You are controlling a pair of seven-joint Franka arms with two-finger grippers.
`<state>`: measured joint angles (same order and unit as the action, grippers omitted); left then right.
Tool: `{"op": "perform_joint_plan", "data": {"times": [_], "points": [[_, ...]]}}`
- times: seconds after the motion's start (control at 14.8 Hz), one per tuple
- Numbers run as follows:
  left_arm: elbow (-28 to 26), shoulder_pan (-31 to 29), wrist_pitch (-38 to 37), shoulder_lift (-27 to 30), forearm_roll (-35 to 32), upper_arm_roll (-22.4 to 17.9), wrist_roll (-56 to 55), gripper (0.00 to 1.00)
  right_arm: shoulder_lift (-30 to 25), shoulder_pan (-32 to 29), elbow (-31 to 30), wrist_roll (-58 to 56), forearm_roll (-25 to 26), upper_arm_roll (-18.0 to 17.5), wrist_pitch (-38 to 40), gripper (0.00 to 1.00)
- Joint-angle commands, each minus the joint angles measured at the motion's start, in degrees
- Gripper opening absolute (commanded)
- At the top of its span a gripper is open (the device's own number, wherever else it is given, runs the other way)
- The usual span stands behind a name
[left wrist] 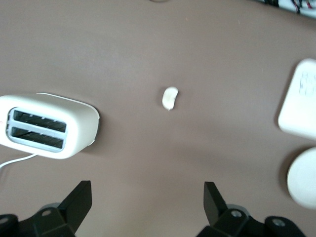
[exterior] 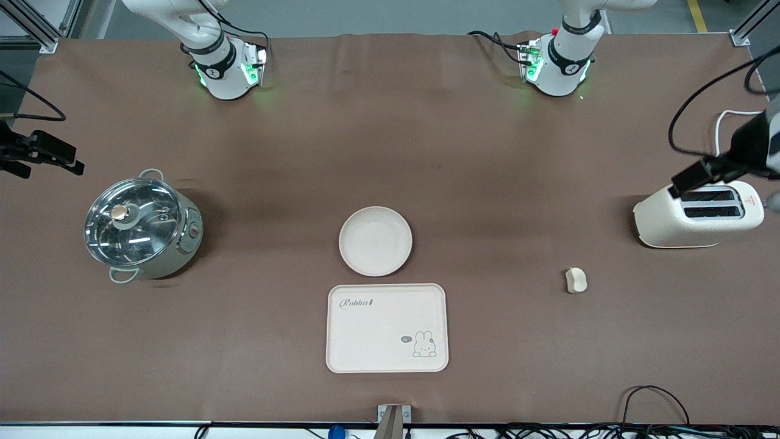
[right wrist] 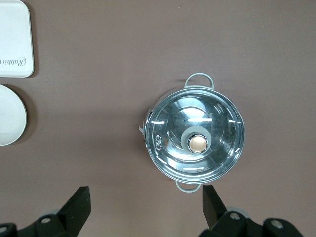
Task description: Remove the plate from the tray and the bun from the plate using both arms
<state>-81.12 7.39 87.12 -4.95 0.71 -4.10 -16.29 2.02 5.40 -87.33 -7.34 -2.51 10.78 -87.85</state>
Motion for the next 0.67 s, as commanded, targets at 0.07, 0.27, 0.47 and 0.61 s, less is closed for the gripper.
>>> {"op": "perform_joint_plan", "data": {"times": [0.07, 0.27, 0.47, 0.61], "points": [[-12.1, -9.2, 0.3, 11.3, 0.6, 8.8, 6.5, 1.00, 0.2, -0.3, 0.6, -0.7, 0.8, -0.3, 0.3, 1.00], [-17.0, -9.3, 1.0, 16.3, 0.6, 9.1, 9.7, 1.00, 0.2, -0.3, 0.6, -0.7, 0.8, -0.3, 0.2, 1.00], [-14.1, -9.4, -2.4, 15.0, 0.7, 8.8, 14.8, 1.00, 0.2, -0.3, 0.6, -0.7, 0.8, -0.3, 0.2, 1.00], [-13.3, -9.2, -2.5, 14.3, 0.6, 9.0, 14.8, 1.00, 0.2, -0.3, 0.6, -0.7, 0.8, -0.3, 0.2, 1.00]]}}
